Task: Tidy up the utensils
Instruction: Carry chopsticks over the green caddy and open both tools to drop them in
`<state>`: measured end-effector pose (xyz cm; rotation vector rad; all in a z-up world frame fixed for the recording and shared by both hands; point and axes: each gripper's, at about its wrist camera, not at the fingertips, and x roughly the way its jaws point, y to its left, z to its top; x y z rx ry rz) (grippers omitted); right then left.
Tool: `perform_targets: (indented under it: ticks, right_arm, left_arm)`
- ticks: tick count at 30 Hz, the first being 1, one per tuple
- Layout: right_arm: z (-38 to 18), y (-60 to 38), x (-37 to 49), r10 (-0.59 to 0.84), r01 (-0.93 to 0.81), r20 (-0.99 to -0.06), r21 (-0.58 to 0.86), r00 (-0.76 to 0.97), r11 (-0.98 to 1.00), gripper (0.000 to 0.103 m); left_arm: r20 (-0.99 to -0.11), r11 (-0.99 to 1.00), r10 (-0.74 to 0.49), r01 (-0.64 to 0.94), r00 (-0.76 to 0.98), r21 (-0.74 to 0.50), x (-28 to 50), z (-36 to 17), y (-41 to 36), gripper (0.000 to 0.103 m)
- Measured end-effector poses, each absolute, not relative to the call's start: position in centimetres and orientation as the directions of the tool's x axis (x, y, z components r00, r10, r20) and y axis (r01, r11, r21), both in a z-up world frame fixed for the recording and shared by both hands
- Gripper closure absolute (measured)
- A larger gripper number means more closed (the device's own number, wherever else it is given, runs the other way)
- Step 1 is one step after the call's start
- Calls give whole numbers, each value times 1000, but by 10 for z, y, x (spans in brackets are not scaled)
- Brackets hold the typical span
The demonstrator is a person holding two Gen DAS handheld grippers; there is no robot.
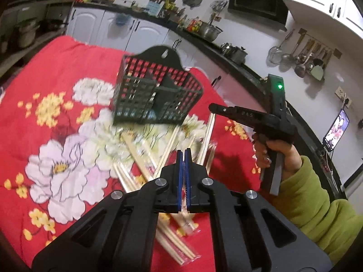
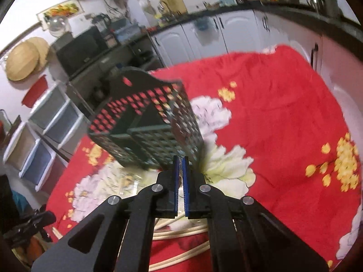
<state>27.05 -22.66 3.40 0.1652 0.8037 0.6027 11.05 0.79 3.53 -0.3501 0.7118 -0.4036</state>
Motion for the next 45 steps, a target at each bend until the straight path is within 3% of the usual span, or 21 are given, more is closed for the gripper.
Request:
perform_targets:
  ticks: [15,30,37,45]
  right_arm:
    - [144,-223,225,613,-568,-411,241,674,787,100]
    - [216,-215,249,633,-590,-244,231,735,774,100]
    - [223,-208,280,597,-550,-230,239,768,800,100]
    - [205,-202,306,584,-520,-258,276,770,808,100]
  left_arm:
    - [-411,889,-449,351,793,-293,140,133,-10,103]
    - [-279,881,-448,366,850,-301,195,204,6,103]
    - [-264,898,-410,335,873,-284,218,220,12,103]
    - [-320,923,-356,279,878,-264,244,203,22,103]
